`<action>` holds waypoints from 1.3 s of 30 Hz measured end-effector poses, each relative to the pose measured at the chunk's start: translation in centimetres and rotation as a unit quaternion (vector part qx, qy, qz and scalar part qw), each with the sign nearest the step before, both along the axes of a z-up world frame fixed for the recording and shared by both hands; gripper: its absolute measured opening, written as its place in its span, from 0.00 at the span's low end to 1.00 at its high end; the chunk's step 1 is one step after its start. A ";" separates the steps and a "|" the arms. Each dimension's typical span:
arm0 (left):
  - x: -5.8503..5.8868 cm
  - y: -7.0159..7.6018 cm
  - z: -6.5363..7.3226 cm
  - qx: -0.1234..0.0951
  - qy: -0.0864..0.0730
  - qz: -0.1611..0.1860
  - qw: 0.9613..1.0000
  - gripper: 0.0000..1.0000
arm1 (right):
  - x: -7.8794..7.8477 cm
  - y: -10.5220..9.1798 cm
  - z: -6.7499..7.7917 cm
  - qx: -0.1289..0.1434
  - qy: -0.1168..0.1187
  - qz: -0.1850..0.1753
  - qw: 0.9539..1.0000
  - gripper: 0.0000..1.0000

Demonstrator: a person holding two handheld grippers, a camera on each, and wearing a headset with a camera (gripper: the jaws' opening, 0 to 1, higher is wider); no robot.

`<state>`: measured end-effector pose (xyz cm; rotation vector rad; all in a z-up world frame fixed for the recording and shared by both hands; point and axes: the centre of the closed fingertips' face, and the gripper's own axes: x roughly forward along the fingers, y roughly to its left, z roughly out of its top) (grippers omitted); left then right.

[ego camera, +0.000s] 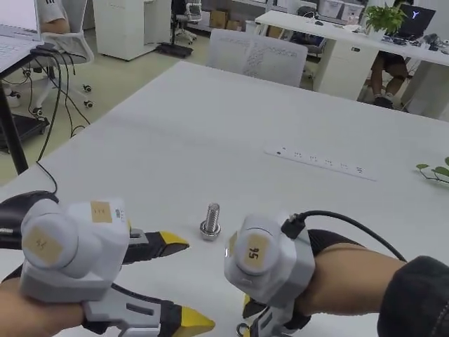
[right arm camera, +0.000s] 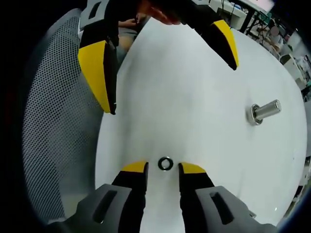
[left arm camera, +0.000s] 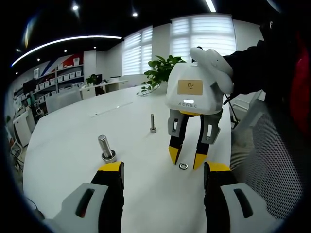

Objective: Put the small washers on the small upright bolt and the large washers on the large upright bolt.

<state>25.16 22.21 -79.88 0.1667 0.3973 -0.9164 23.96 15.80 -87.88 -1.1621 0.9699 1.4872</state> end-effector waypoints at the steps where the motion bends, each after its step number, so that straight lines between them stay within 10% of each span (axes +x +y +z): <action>1: 0.0 0.0 0.0 0.000 0.000 0.000 1.000 0.66 | 0.0 0.0 0.0 0.000 0.001 0.000 1.000 0.26; 39: 0.0 0.0 0.1 -0.007 -0.004 0.001 1.000 0.65 | 0.2 0.2 -0.1 -0.010 -0.023 0.023 0.999 0.15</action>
